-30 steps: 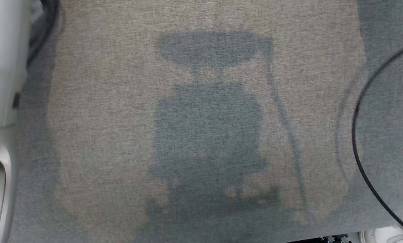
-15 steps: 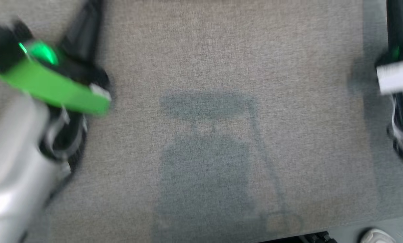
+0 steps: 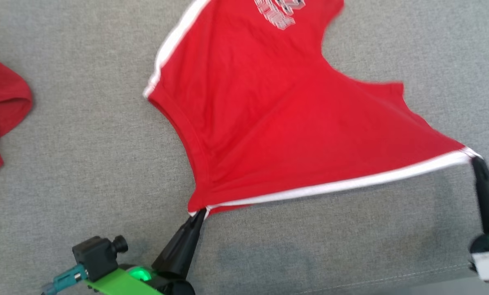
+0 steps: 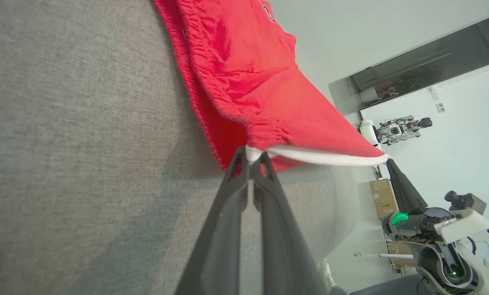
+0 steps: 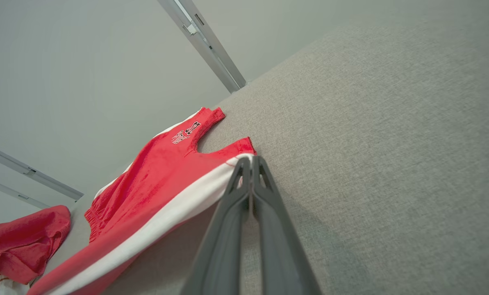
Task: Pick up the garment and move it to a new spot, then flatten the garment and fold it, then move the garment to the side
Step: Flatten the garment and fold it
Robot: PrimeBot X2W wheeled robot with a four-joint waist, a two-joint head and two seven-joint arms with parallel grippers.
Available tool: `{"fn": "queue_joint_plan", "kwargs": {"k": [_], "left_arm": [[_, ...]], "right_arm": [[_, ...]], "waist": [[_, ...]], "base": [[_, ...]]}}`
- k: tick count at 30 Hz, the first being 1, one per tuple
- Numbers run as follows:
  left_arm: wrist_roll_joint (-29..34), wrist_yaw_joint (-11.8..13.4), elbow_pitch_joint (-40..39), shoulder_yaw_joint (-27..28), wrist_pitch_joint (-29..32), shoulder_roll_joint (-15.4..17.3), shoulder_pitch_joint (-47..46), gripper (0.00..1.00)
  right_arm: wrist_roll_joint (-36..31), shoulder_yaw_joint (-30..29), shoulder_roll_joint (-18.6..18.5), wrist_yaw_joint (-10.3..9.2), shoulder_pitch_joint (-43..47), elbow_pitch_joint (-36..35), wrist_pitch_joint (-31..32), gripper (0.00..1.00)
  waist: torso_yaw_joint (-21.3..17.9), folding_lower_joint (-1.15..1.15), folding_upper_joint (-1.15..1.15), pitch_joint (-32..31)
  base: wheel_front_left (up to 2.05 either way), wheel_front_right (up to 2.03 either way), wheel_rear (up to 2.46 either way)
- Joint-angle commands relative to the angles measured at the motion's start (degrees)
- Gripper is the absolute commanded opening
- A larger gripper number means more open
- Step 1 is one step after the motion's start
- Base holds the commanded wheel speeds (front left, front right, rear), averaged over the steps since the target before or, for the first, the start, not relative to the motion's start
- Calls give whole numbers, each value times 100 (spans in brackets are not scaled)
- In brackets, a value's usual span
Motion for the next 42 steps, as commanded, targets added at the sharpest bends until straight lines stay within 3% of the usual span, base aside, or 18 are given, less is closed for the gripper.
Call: {"fn": "queue_joint_plan", "kwargs": {"k": [1, 7, 11, 18, 24, 31, 42], "left_arm": [[-106, 71, -135, 95, -37, 55, 181, 0], [-115, 252, -641, 514, -73, 228, 138, 0], [-74, 356, -768, 582, 316, 265, -481, 0], [-232, 462, -125, 498, 960, -461, -1972, 0], [-282, 409, 939, 443, 1101, -1108, -2890, 0], [-581, 137, 1810, 550, 1156, -1606, -3433, 0], [-645, -42, 2774, 455, 1356, -1953, -3945, 0]], "right_arm": [[-53, -283, 56, -1, 297, -232, 21, 0], [-196, -577, 11, -4, 43, -753, 452, 0], [-235, -338, -56, -1, -1132, -538, 966, 0], [-265, -34, 182, 1, -3735, 1026, 1584, 0], [-516, 148, 184, 1, -5179, 2492, 1703, 0], [-704, 590, 70, 1, -6181, 3623, 1711, 0], [-990, 995, -168, 1, -6984, 4806, 1582, 0]], "waist": [[64, 1, 0, -227], [69, 1, 0, -33], [310, 1, 0, 218], [961, 1, 0, 638], [1419, 1, 0, 812], [1649, 1, 0, 823], [1689, 1, 0, 836]], "base": [[0, 0, 0], [0, 0, 0], [0, 0, 0], [0, 0, 0], [0, 0, 0], [0, 0, 0], [0, 0, 0]]}}
